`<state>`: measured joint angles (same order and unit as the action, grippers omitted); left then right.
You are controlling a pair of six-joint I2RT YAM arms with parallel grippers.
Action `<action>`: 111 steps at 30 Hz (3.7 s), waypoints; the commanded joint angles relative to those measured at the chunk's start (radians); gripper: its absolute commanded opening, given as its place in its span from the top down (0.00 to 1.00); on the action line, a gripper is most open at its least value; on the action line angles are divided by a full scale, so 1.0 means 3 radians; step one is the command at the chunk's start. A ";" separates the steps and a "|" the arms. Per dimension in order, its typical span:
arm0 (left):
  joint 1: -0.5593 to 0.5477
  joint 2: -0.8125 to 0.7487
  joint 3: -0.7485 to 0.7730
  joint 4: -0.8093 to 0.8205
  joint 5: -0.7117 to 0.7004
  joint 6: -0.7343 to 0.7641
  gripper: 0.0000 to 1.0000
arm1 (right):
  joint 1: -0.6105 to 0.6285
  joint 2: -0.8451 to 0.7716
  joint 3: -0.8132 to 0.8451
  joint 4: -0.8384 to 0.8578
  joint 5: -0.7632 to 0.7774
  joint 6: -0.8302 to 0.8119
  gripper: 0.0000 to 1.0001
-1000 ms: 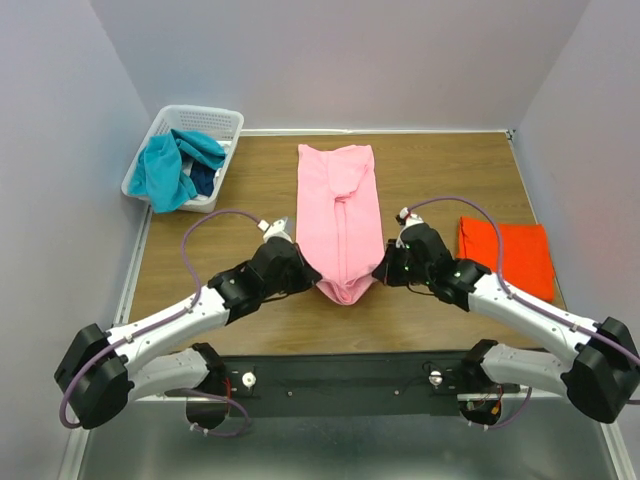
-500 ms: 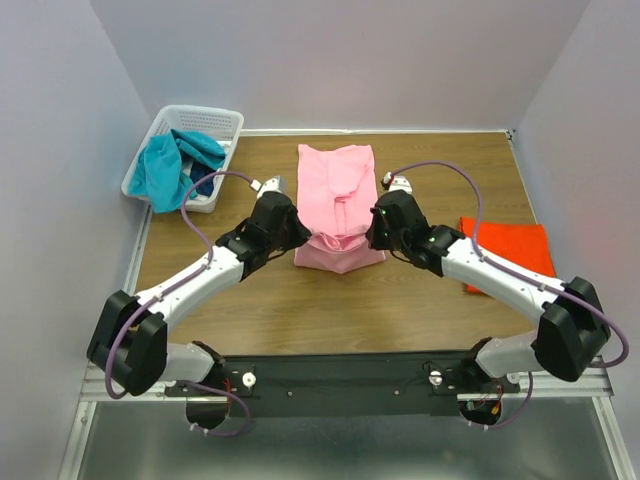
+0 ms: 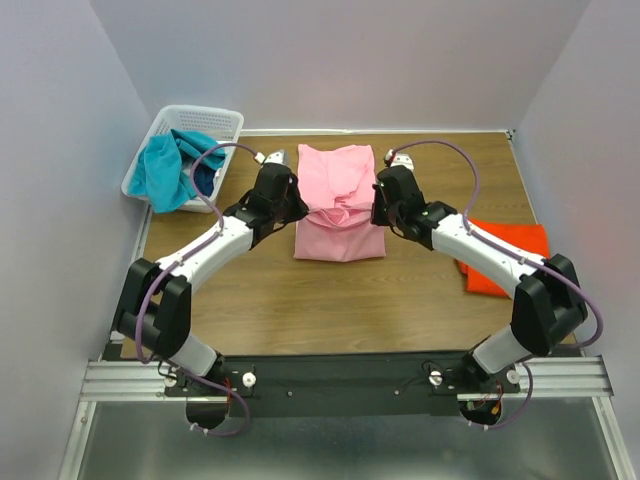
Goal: Fold and stack the t-shirts
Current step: Fold the tshirt
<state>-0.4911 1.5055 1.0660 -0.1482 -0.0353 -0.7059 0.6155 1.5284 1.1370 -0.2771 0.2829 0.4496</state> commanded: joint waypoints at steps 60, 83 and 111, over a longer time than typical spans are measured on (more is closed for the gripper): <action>0.0180 0.0106 -0.0024 -0.0012 0.0419 0.0236 0.02 | -0.0528 0.0469 0.0025 0.0285 -0.1807 -0.0154 0.00; 0.0221 -0.0090 -0.1212 0.0560 0.0327 -0.0076 0.14 | -0.0528 -0.0360 -0.1223 0.0326 -0.1071 0.0490 0.00; 0.0226 0.0571 -0.1104 0.0831 0.0649 -0.0019 1.00 | -0.0533 -0.0125 -0.1147 0.0331 -0.0974 0.0496 0.01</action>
<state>-0.4244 1.6524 0.7391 0.1303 0.1509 -0.7307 0.4610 1.4670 0.7795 -0.1802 -0.0406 0.5945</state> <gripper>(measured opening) 0.007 0.997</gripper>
